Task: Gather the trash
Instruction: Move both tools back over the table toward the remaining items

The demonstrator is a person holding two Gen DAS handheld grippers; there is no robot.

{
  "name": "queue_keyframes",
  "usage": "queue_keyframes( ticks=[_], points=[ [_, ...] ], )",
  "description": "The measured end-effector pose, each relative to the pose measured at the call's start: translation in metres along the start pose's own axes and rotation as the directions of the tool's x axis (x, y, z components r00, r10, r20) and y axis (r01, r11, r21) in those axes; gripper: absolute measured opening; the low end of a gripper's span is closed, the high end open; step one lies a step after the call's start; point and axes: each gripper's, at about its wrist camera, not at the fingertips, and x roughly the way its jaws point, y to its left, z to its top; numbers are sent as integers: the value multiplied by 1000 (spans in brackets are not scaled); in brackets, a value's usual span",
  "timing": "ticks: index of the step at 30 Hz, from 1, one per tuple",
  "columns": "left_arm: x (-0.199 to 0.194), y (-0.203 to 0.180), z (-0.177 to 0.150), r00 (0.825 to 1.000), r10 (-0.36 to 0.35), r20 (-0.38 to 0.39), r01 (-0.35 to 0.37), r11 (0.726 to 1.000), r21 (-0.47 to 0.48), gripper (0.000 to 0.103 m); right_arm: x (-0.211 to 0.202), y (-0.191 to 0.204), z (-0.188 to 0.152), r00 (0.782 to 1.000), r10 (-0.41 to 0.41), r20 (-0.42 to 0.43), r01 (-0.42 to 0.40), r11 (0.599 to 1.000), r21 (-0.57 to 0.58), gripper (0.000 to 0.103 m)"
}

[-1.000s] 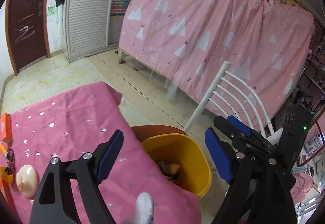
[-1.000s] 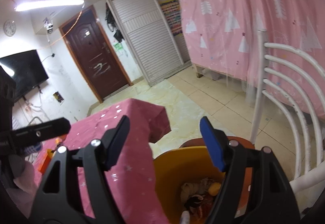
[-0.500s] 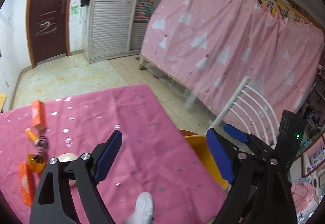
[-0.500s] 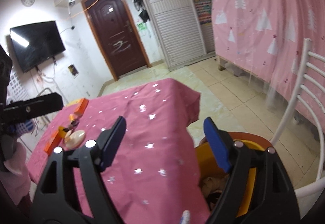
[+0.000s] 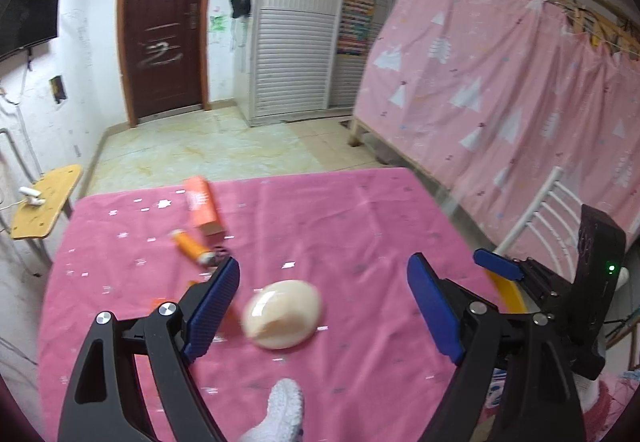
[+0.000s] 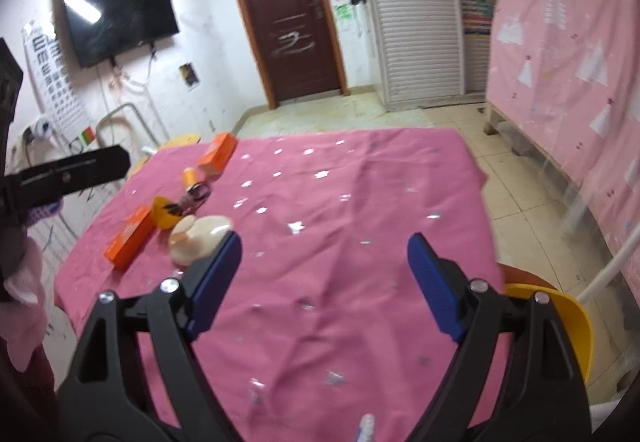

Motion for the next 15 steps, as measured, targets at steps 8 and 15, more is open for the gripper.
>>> queue_keyframes(
  ticks=[8, 15],
  points=[
    [-4, 62, -13, 991, 129, -16, -130, 991, -41, 81, 25, 41, 3, 997, 34, -64, -40, 995, -86, 88],
    [10, 89, -32, 982, 169, -87, -173, 984, -39, 81, 46, 67, 4, 991, 61, -117, -77, 987, -138, 90]
  ],
)
